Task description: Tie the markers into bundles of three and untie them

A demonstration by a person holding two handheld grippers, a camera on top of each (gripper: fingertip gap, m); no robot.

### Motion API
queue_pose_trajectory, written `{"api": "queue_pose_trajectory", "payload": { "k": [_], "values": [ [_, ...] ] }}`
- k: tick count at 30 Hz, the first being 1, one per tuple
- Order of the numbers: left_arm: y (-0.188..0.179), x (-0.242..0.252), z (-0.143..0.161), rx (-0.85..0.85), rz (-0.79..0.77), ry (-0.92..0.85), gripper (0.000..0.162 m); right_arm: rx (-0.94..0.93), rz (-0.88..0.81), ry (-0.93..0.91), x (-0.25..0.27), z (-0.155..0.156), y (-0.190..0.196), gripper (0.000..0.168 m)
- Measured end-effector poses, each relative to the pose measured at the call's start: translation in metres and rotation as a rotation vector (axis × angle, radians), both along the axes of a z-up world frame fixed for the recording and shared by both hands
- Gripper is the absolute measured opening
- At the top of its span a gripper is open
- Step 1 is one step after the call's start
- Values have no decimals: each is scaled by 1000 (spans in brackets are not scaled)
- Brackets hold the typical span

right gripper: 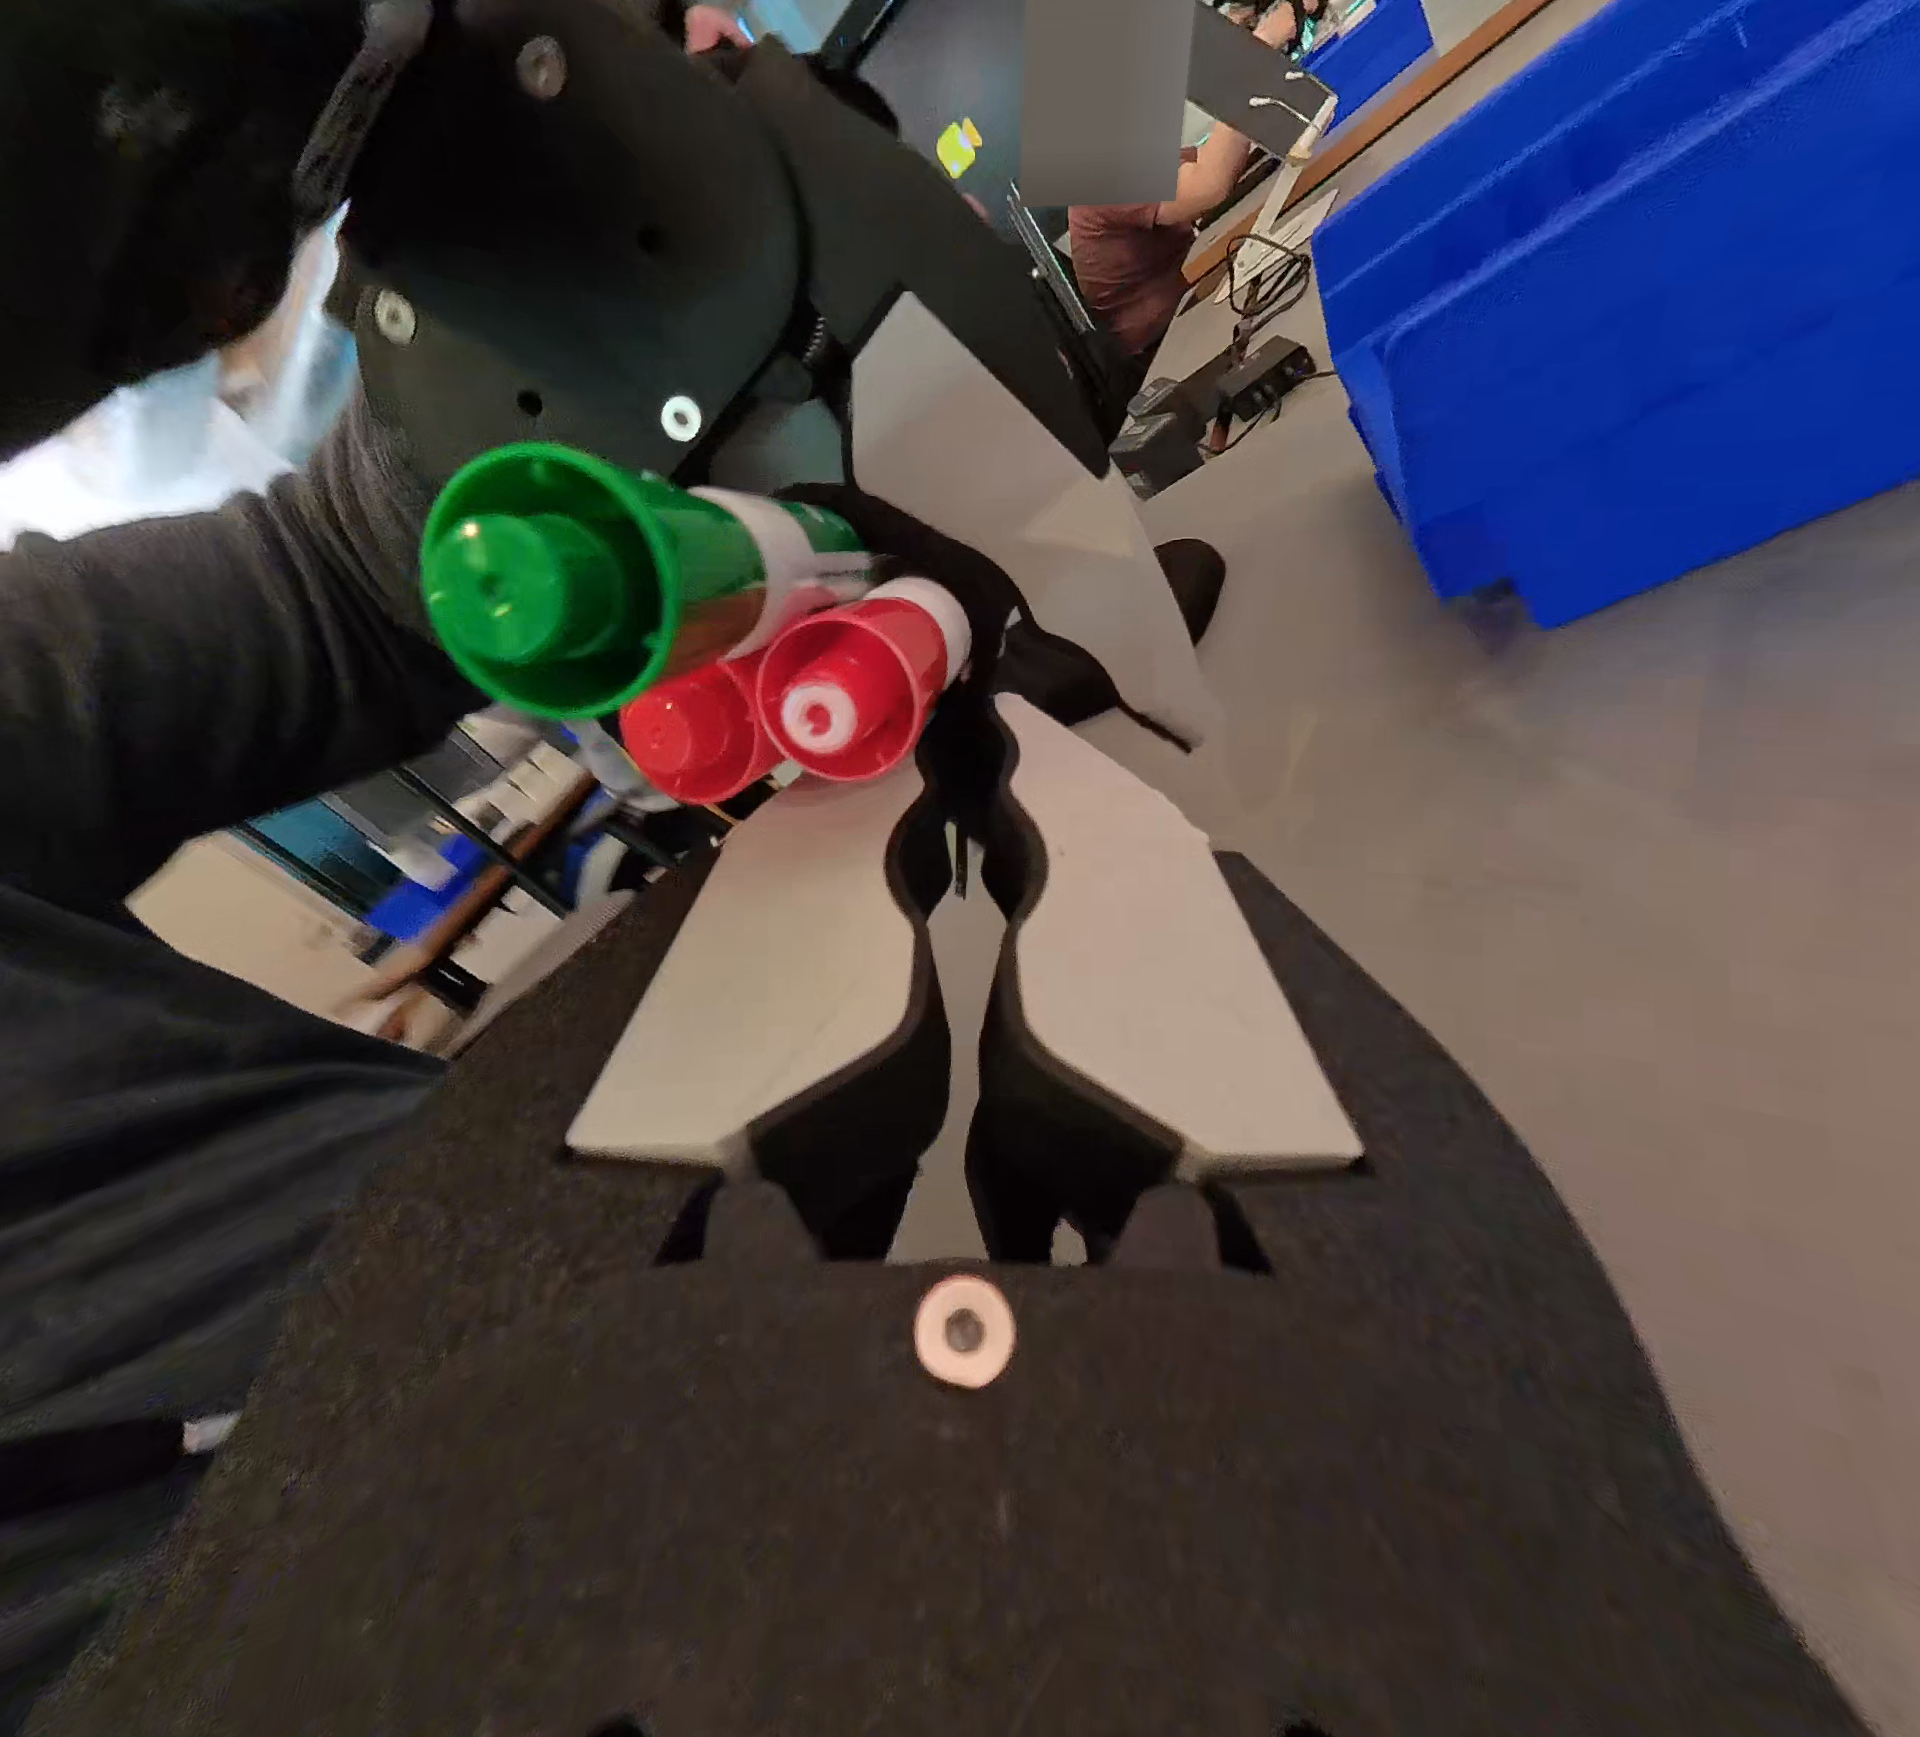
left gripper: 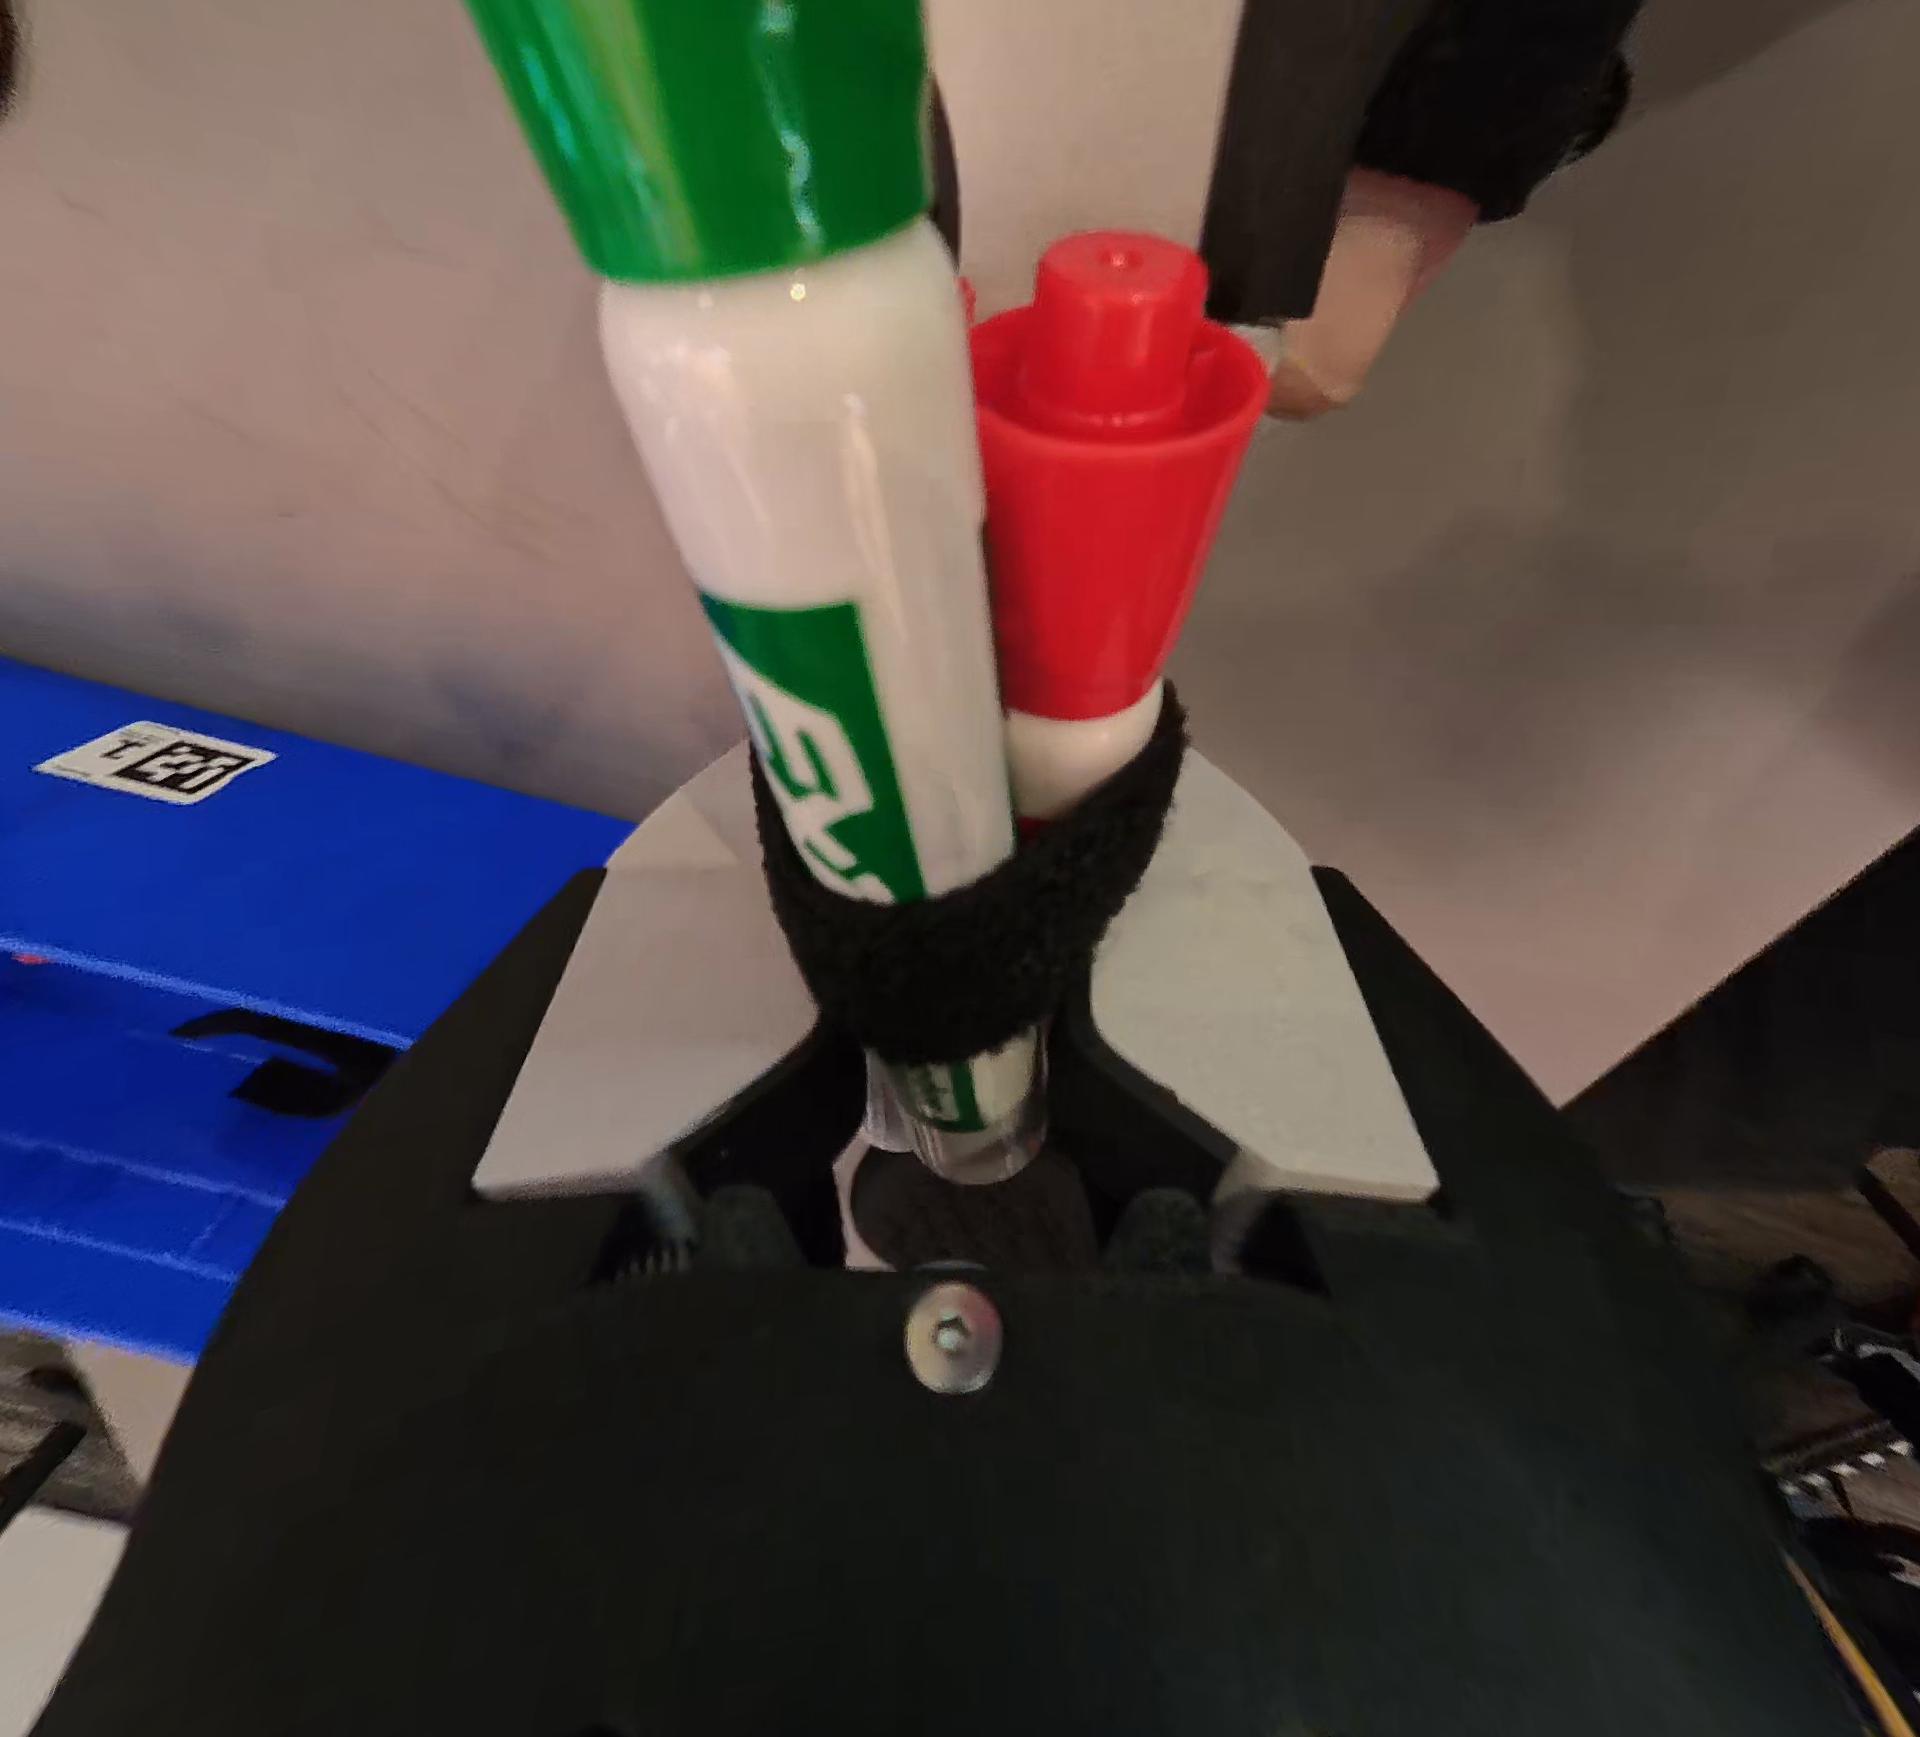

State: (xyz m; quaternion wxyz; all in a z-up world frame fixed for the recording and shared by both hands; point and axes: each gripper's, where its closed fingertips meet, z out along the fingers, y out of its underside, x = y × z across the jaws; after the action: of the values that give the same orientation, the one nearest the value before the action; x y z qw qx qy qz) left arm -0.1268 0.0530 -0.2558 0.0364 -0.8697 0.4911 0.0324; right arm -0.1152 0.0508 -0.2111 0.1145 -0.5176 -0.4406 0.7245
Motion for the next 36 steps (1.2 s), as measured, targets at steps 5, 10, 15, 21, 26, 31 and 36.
{"api": "queue_pose_trajectory", "payload": {
  "k": [5, 10, 15, 21, 26, 31, 36],
  "values": [
    [3, -9, -6, 41, 11, 82, 42, -132, 0, -35, -4, -8, 1, 1],
    [6, -13, -11, 78, 31, 112, 41, -204, -10, -37, -7, -13, 3, 1],
    [9, -13, -12, 102, 34, 112, 42, -212, 1, -29, -7, -14, 5, 1],
    [11, -12, -11, 100, 40, 81, 41, -151, -9, -7, -6, -12, 6, 1],
    [8, -13, -14, 82, 37, 79, 41, -64, -11, -9, -5, -15, 3, 1],
    [4, -11, -13, 60, 46, 55, 41, -5, 18, 15, -3, -14, -2, 1],
    [4, -11, -12, 54, 45, 53, 42, 29, 25, 40, -2, -12, -4, 1]
  ]
}}
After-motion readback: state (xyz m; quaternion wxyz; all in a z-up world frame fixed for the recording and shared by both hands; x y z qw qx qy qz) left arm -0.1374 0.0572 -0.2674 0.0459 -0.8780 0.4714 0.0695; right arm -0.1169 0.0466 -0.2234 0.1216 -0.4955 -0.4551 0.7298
